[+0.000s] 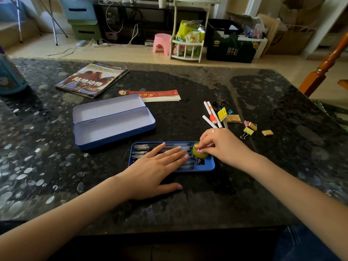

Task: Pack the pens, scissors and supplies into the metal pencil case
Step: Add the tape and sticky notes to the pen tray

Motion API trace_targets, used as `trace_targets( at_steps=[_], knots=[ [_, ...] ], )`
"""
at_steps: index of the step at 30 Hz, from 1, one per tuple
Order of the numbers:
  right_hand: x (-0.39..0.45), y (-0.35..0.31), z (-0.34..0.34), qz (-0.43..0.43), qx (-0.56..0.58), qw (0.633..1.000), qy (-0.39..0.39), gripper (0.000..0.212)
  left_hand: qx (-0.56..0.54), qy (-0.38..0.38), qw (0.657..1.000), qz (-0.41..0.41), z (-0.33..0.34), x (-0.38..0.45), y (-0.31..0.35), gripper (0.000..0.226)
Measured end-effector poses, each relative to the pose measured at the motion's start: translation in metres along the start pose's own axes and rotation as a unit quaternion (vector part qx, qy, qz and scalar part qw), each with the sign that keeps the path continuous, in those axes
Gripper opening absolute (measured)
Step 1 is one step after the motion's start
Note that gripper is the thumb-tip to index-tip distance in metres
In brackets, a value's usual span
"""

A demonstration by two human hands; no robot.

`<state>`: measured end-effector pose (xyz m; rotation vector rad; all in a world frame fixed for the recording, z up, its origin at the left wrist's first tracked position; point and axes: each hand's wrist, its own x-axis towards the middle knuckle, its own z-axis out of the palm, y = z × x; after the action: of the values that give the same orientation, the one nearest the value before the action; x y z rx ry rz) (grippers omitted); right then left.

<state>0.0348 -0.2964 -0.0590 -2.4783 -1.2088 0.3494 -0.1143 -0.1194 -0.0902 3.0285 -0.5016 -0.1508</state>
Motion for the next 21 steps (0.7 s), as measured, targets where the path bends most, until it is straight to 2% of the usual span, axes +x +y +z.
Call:
trace_targets(
  at_steps=[3, 7, 9, 12, 15, 16, 18, 21],
  knots=[
    [-0.004, -0.002, -0.002, -0.007, -0.016, 1.0, -0.017, 0.022, -0.011, -0.007, 1.0, -0.002, -0.002, -0.001, 0.001, 0.072],
    [-0.012, 0.0, -0.017, 0.002, -0.05, 0.999, 0.016, 0.033, -0.013, -0.016, 1.0, -0.005, -0.003, 0.0, 0.003, 0.072],
    [-0.014, 0.002, -0.017, 0.0, -0.107, 0.994, 0.001, 0.037, -0.016, -0.019, 1.0, -0.004, -0.003, 0.001, 0.003, 0.072],
    [-0.019, -0.003, -0.008, 0.013, -0.17, 0.984, -0.052, 0.031, -0.02, -0.023, 1.0, -0.004, -0.003, 0.0, 0.004, 0.071],
    [-0.018, -0.009, -0.003, -0.055, -0.318, 0.945, -0.047, 0.034, -0.027, -0.02, 0.999, -0.006, -0.005, 0.0, 0.006, 0.071],
    [-0.017, -0.011, -0.002, -0.064, -0.328, 0.942, -0.037, 0.034, -0.028, -0.016, 0.999, -0.006, -0.006, 0.001, 0.006, 0.071],
    [-0.014, -0.012, -0.001, -0.048, -0.309, 0.949, -0.032, 0.031, -0.018, -0.012, 1.0, -0.003, -0.007, 0.004, 0.009, 0.071],
    [-0.011, -0.008, -0.002, 0.032, -0.156, 0.987, -0.039, 0.029, -0.004, -0.005, 1.0, 0.0, -0.009, 0.015, 0.015, 0.071]
  ],
)
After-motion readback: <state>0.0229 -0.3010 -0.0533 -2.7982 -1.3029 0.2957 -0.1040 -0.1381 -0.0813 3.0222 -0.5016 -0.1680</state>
